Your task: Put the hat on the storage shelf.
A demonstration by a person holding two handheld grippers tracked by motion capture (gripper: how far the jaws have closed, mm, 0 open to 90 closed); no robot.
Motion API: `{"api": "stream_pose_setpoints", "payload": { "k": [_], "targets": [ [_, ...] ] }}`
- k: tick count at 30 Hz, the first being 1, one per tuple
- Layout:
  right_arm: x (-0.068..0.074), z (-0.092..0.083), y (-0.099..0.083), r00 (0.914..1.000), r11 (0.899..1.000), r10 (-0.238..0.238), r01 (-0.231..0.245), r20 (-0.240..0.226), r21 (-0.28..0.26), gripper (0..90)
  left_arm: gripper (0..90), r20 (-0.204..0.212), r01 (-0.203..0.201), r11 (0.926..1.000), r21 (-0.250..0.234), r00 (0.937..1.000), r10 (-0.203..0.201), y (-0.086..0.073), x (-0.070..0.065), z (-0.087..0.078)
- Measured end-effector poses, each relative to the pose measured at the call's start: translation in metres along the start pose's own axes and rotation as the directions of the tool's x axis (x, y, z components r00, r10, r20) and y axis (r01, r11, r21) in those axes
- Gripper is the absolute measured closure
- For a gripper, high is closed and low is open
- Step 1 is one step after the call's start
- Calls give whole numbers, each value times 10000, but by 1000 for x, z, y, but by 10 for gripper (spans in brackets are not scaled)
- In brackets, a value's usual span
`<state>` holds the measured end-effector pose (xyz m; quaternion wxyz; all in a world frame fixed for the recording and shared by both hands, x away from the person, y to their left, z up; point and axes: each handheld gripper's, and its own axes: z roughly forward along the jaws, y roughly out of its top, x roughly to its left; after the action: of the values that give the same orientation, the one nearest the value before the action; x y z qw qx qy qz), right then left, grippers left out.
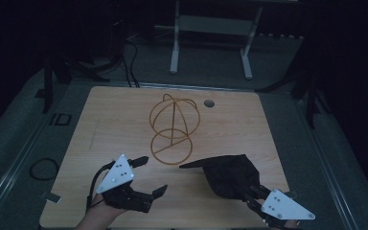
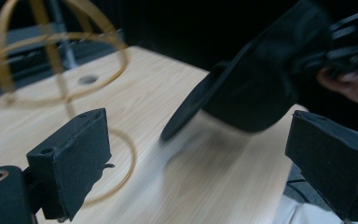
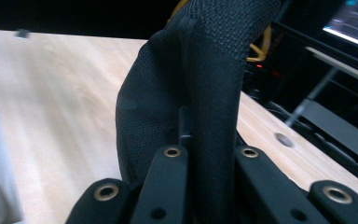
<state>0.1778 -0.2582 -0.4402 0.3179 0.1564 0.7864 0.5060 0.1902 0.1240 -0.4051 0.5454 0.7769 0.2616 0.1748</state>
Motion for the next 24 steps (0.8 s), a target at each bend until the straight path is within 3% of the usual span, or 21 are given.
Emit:
{"api": "stream_pose_setpoints", "payload": {
  "k": [2, 4, 5, 7, 8, 9, 10, 11, 12, 14, 16, 17, 19, 20, 22, 24],
  "targets": [
    [7, 6, 5, 9992, 9998, -179, 178, -353, -33, 878, 89, 512, -258, 9997, 30, 9984, 256, 11, -9, 10],
    [13, 10, 8, 9977, 9994, -350, 348, -578, -33, 878, 115, 689, -336, 9994, 17, 9971, 334, 14, -11, 14],
    [15, 12, 10, 9965, 9989, -460, 458, -696, -48, 878, 116, 982, -453, 9990, -26, 9941, 454, 20, -16, 19],
    [17, 14, 12, 9952, 9985, -544, 540, -808, -67, 877, 146, 1097, -633, 9980, 28, 9920, 627, 23, -18, 21],
    [21, 18, 15, 9926, 9982, -595, 585, -1058, -126, 878, 146, 1390, -862, 9962, 110, 9867, 838, 28, -23, 26],
    [23, 20, 16, 9911, 9979, -635, 620, -1167, -161, 878, 146, 1390, -862, 9962, 110, 9867, 838, 28, -23, 26],
    [25, 23, 17, 9893, 9974, -717, 698, -1269, -197, 877, 147, 1593, -1131, 9934, 197, 9812, 1085, 32, -28, 31],
    [25, 23, 17, 9893, 9974, -717, 698, -1269, -197, 877, 154, 1593, -1131, 9934, 197, 9812, 1085, 32, -28, 31],
    [29, 27, 20, 9856, 9966, -817, 798, -1484, -183, 877, 156, 1759, -1365, 9901, 324, 9759, 1288, 35, -33, 36],
    [31, 30, 21, 9833, 9960, -894, 873, -1587, -202, 877, 157, 1767, -1443, 9887, 405, 9750, 1351, 36, -34, 38],
    [36, 36, 24, 9776, 9947, -1023, 992, -1840, -257, 877, 229, 2184, -1565, 9861, 562, 9656, 1408, 36, -36, 43],
    [37, 38, 25, 9761, 9946, -1038, 1005, -1911, -265, 877, 275, 2184, -1565, 9861, 562, 9656, 1408, 36, -36, 43],
    [39, 40, 27, 9727, 9937, -1121, 1090, -2031, -263, 877, 393, 2369, -1720, 9837, 531, 9591, 1549, 34, -36, 44],
    [40, 42, 28, 9714, 9934, -1147, 1122, -2079, -238, 876, 449, 2605, -1865, 9816, 415, 9505, 1696, 33, -36, 44],
    [41, 44, 29, 9705, 9924, -1232, 1218, -2074, -194, 876, 546, 2802, -2022, 9784, 431, 9424, 1824, 34, -36, 43],
    [40, 45, 29, 9696, 9927, -1204, 1192, -2128, -189, 876, 557, 2859, -2121, 9760, 501, 9393, 1894, 34, -36, 42]
  ]
}}
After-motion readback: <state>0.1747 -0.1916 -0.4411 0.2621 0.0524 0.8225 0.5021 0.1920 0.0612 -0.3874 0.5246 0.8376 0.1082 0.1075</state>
